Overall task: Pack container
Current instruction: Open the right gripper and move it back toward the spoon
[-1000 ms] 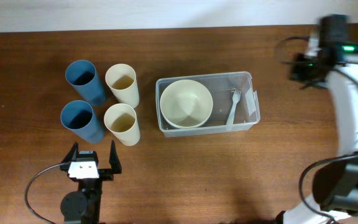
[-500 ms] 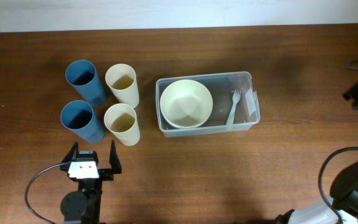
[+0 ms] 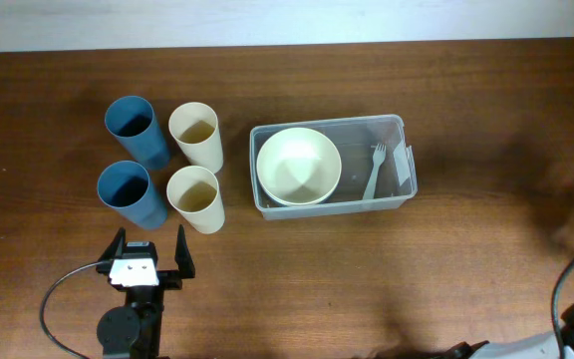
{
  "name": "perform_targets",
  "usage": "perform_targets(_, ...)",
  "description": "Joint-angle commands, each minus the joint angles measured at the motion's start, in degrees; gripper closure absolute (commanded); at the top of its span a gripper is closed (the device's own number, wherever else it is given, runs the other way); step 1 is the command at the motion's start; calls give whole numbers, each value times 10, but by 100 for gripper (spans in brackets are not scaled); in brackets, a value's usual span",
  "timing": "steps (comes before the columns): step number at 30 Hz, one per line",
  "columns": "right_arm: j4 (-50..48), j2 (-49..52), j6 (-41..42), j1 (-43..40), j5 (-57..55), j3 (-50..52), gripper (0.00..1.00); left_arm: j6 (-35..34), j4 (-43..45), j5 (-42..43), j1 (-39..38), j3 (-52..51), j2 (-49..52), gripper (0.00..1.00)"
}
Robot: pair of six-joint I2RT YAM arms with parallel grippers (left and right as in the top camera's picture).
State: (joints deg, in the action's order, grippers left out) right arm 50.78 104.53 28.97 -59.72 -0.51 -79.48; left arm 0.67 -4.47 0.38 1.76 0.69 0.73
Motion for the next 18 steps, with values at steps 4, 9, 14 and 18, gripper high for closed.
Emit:
perform_targets(4,-35,15,19,-50,22,4,35,11,-3,-2,3,-2,-3,0)
perform_targets(9,-74,41,-20,-48,42,5,31,11,-3,-2,3,-2,-3,0)
perform_targets(14,-139,79,-125,-33,114,5,29,11,-3,-2,3,-2,-3,0)
perform_targets(18,-188,99,-201,-25,199,5,29,11,-3,-2,3,-2,-3,0)
